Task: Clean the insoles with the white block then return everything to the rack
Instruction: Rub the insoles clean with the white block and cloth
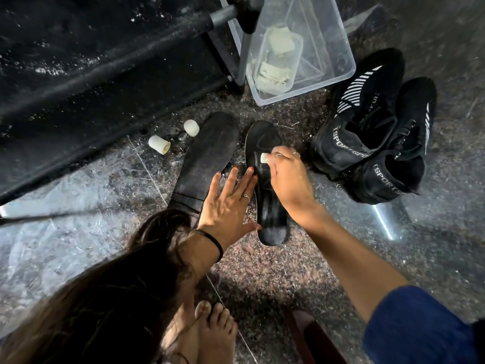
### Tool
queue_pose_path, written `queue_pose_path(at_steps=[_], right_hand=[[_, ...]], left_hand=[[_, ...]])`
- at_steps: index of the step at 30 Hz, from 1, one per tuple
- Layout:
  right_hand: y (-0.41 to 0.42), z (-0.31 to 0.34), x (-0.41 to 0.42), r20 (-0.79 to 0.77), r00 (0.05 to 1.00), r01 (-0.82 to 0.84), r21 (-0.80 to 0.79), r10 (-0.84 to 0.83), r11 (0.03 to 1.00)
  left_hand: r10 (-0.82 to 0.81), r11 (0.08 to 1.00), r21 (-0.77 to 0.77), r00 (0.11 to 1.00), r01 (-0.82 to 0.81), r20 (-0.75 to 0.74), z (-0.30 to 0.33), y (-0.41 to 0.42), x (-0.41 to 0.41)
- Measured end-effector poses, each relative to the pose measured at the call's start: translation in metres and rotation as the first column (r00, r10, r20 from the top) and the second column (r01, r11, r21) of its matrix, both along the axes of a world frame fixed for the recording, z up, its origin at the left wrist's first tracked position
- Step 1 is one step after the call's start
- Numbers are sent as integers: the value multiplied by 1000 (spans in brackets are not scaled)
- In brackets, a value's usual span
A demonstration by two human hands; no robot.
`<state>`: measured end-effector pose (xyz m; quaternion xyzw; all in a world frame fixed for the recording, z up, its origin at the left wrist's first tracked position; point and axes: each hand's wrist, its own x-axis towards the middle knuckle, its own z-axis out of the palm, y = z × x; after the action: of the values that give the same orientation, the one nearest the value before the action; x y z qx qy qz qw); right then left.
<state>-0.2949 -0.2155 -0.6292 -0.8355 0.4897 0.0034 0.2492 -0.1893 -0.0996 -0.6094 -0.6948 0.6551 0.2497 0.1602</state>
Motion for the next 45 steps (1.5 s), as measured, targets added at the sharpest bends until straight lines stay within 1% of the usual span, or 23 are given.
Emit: queue_pose_path(at_steps=[3,4,5,7,8,10,11,12,14,15,17,19,21,23,26,29,31,34,36,38,42,43,45], right_hand=[[17,3,-7,-56,991,-118,10,118,993],[24,3,-11,-51,987,-151,12,152,988],[31,5,-14,-72,982,-175,38,177,984],[40,5,-21,-50,981,-182,110,188,977],[42,4,-21,-56,977,-197,116,204,974],[35,1,-19,-81,971,-219,75,224,973],[30,1,-15,-76,970,-225,60,229,973],[21,3,-9,-58,980,-186,42,188,982],[-4,0,5,-13,993,-120,-43,119,992],[-19,-2,12,-24,995,-101,-79,99,992],[-44,-3,25,-44,999,-16,-83,12,996],[-54,-3,30,-42,999,12,-74,-15,997],[-45,0,27,-13,1000,-12,-70,11,997],[-23,3,18,57,994,-86,-77,90,993],[8,6,8,57,982,-176,-21,177,984],[0,3,16,48,979,-195,-30,196,980],[-20,2,30,49,990,-133,-54,136,990],[-49,3,43,21,999,35,-68,-34,997],[-52,3,46,13,997,80,-58,-79,995],[-41,3,42,12,1000,21,-36,-21,999],[-8,3,25,60,966,-255,23,253,967],[-7,3,24,63,958,-284,30,281,958],[-18,2,26,26,963,-270,32,269,962]], left_hand=[[54,998,-14,998,-55,-26,1,1,-4],[71,997,-19,997,-72,-36,0,2,-6],[81,996,-18,996,-82,-39,-1,2,-8],[75,997,0,997,-75,-26,-3,2,-12],[71,997,9,997,-71,-17,-4,2,-13],[88,996,10,996,-88,-19,-5,2,-15],[96,995,7,995,-96,-24,-5,2,-16],[104,995,5,994,-104,-28,-5,3,-16],[117,993,2,993,-116,-36,-5,4,-16],[115,993,2,993,-115,-39,-5,4,-16],[96,995,-3,995,-96,-36,-4,4,-15],[86,996,-9,996,-86,-35,-5,4,-15],[83,996,-13,996,-83,-29,-5,5,-14],[88,996,-5,996,-88,-21,-6,4,-14],[80,997,2,997,-80,-5,-7,5,-15],[80,997,4,997,-80,-3,-5,5,-14],[85,996,16,996,-84,-22,-4,4,-14],[84,996,24,996,-83,-35,-2,4,-12],[91,996,13,995,-91,-36,-1,5,-12],[100,995,8,994,-100,-37,0,5,-12],[89,995,37,996,-88,-29,1,3,-13],[87,995,40,996,-86,-26,1,3,-13],[78,996,45,997,-77,-21,2,1,-14]])
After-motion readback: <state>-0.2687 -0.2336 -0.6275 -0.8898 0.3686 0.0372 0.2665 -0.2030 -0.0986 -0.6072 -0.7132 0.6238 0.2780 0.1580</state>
